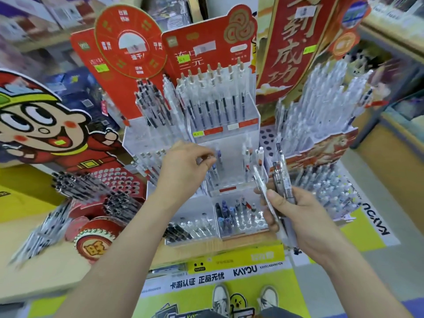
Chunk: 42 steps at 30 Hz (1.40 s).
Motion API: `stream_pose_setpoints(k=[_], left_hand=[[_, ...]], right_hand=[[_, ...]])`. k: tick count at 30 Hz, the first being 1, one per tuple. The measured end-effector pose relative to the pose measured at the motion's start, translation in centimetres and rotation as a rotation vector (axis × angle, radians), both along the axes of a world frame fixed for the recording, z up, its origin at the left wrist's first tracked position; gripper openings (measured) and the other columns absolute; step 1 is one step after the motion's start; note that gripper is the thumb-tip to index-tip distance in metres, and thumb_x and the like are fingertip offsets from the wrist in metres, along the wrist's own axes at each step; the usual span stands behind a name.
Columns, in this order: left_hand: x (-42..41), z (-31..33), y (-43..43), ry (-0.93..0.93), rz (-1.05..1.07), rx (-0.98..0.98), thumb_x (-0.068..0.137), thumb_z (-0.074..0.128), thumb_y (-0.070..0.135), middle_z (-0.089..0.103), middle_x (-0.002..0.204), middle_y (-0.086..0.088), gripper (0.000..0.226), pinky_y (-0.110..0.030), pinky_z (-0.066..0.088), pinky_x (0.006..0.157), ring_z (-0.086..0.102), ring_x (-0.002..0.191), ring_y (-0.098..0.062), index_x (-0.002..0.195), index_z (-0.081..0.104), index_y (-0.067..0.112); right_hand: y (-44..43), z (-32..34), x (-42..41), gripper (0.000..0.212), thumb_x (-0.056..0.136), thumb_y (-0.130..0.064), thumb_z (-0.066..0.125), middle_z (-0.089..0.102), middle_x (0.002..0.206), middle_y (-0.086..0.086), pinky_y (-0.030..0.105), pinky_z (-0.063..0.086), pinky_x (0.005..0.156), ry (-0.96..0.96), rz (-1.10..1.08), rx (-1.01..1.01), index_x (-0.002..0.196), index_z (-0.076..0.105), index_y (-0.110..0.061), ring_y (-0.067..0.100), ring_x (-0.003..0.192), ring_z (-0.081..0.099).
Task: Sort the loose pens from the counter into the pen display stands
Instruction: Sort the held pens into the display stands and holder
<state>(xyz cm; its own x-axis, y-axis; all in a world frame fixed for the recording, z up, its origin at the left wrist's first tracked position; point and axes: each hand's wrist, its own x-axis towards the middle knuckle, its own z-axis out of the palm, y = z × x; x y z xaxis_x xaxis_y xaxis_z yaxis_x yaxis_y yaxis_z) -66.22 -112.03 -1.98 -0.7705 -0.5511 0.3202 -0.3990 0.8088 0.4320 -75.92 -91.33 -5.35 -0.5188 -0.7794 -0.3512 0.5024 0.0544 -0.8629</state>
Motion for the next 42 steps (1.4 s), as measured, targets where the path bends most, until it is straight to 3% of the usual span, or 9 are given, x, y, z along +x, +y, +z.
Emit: stream_pose_setpoints(k=[3, 7, 14, 20, 23, 26, 30, 37, 42], left_hand=[[-0.4, -0.5, -0.6, -0.048, -0.046, -0.136, 0.086, 0.070, 0.017, 0.061, 0.086, -0.003, 0.008, -0.034, 0.040, 0.075, 0.047, 0.085, -0.025, 0.088, 0.077, 0.014], [-1.0, 0.2, -1.3, -0.150, -0.003, -0.191, 0.089, 0.064, 0.034, 0.044, 0.089, 0.001, 0.022, -0.026, 0.029, 0.079, 0.032, 0.091, -0.018, 0.091, 0.076, 0.015], [-2.5, 1.7, -1.3, -0.431, -0.018, -0.279, 0.092, 0.055, 0.048, 0.046, 0.084, 0.001, 0.037, -0.033, 0.045, 0.072, 0.045, 0.101, -0.023, 0.085, 0.073, 0.016], [-2.0, 1.2, -2.1, -0.448, -0.042, -0.301, 0.091, 0.052, 0.056, 0.047, 0.084, 0.002, 0.043, -0.028, 0.035, 0.070, 0.035, 0.088, -0.017, 0.085, 0.072, 0.019], [-1.1, 1.4, -2.3, -0.279, -0.053, -0.148, 0.090, 0.056, 0.052, 0.056, 0.084, 0.006, 0.034, -0.026, 0.034, 0.074, 0.040, 0.086, -0.013, 0.090, 0.072, 0.021], [0.0, 2.2, -1.4, -0.002, -0.083, 0.301, 0.093, 0.058, 0.037, 0.059, 0.066, 0.017, 0.022, -0.022, 0.039, 0.062, 0.050, 0.064, 0.001, 0.088, 0.073, 0.022], [0.4, 3.2, 0.0, 0.010, -0.163, 0.696, 0.088, 0.065, 0.031, 0.071, 0.071, 0.006, 0.010, -0.015, 0.047, 0.060, 0.063, 0.062, -0.001, 0.086, 0.072, 0.025], [0.7, 3.6, -1.1, 0.151, -0.126, 0.907, 0.086, 0.068, 0.005, 0.070, 0.069, 0.002, 0.009, -0.019, 0.051, 0.061, 0.062, 0.062, -0.009, 0.089, 0.072, 0.012], [0.9, 4.0, -1.2, 0.172, -0.174, 1.027, 0.081, 0.068, 0.018, 0.073, 0.080, -0.002, 0.017, -0.023, 0.055, 0.068, 0.066, 0.071, -0.013, 0.098, 0.072, 0.014]], right_hand=[[-0.4, -0.1, 0.2, 0.021, 0.090, -0.013, 0.055, 0.057, 0.062, 0.008, 0.024, 0.046, 0.050, 0.031, 0.031, 0.023, 0.106, 0.065, -0.002, 0.016, 0.056, 0.053], [-1.5, 0.1, 0.8, 0.017, 0.092, -0.006, 0.055, 0.058, 0.063, 0.009, 0.026, 0.049, 0.053, 0.018, -0.029, 0.009, 0.107, 0.065, -0.005, 0.018, 0.058, 0.056], [-2.9, 0.3, 1.4, 0.023, 0.077, -0.018, 0.063, 0.065, 0.073, 0.010, 0.028, 0.050, 0.049, -0.037, -0.072, -0.019, 0.097, 0.068, -0.010, 0.020, 0.056, 0.061], [-3.8, 0.1, 1.6, 0.020, 0.080, -0.020, 0.062, 0.069, 0.080, 0.013, 0.027, 0.046, 0.047, 0.038, -0.097, -0.033, 0.098, 0.069, -0.013, 0.020, 0.055, 0.058], [-4.1, 0.1, 1.6, 0.018, 0.080, -0.023, 0.063, 0.066, 0.074, 0.014, 0.029, 0.045, 0.050, 0.107, -0.108, -0.028, 0.094, 0.073, -0.019, 0.021, 0.057, 0.057], [-4.3, 0.4, 1.6, 0.023, 0.079, -0.022, 0.064, 0.061, 0.068, 0.013, 0.031, 0.046, 0.052, 0.150, -0.098, -0.023, 0.100, 0.070, -0.012, 0.022, 0.060, 0.057], [-4.5, 0.8, 1.7, 0.016, 0.085, -0.014, 0.065, 0.061, 0.064, 0.009, 0.031, 0.046, 0.053, 0.209, -0.081, -0.009, 0.100, 0.071, -0.014, 0.020, 0.061, 0.056], [-4.5, 1.7, 1.7, 0.028, 0.083, -0.032, 0.057, 0.066, 0.074, 0.007, 0.025, 0.039, 0.041, 0.164, 0.026, 0.004, 0.104, 0.064, -0.014, 0.019, 0.046, 0.052], [-4.3, 1.7, 1.5, 0.026, 0.080, -0.033, 0.059, 0.058, 0.066, 0.009, 0.021, 0.030, 0.040, 0.129, 0.010, -0.004, 0.094, 0.060, -0.010, 0.013, 0.042, 0.037]])
